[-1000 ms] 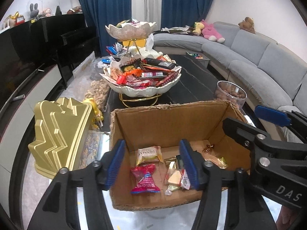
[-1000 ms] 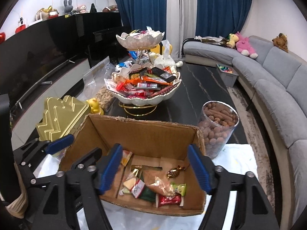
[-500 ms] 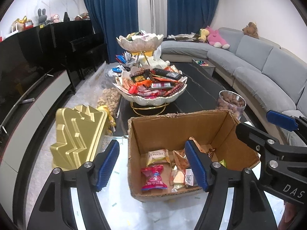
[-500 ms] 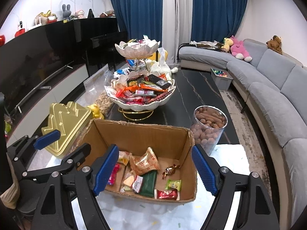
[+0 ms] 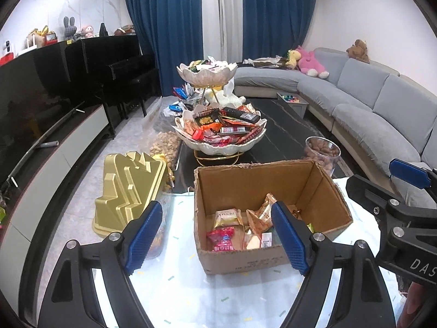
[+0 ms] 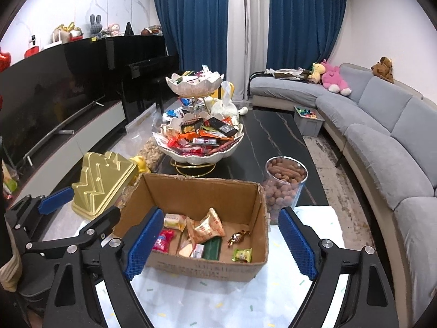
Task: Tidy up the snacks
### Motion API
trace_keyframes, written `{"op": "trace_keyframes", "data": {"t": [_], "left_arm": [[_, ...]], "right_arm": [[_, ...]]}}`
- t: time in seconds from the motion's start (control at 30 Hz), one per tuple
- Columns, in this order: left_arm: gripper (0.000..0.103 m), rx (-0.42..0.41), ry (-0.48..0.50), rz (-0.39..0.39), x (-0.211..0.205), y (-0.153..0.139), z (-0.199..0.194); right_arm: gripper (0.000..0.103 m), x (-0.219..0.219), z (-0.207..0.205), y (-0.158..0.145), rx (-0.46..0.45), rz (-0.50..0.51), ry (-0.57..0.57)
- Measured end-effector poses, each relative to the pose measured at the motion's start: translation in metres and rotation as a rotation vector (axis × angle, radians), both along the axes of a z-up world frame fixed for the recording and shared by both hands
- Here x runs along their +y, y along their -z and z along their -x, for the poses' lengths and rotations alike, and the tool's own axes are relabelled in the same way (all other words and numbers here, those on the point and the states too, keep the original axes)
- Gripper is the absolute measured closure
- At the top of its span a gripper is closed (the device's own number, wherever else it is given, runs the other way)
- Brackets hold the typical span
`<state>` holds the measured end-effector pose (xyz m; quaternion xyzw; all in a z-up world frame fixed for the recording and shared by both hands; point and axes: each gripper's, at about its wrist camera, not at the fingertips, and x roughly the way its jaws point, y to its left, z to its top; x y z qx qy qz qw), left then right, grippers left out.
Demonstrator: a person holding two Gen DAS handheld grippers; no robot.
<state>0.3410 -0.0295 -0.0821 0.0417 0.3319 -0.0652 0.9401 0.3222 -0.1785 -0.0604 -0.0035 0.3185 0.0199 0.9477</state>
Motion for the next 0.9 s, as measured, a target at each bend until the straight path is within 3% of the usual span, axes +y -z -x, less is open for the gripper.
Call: {"op": "trace_keyframes", "data": {"t": [0.9], "left_arm": [[0.018,-0.030,-0.008,-0.014,-0.001,-0.022,0.098]], "right_arm": [[0.016,-0.010,0.098,-0.019,-0.049,-0.002,0.027]]}}
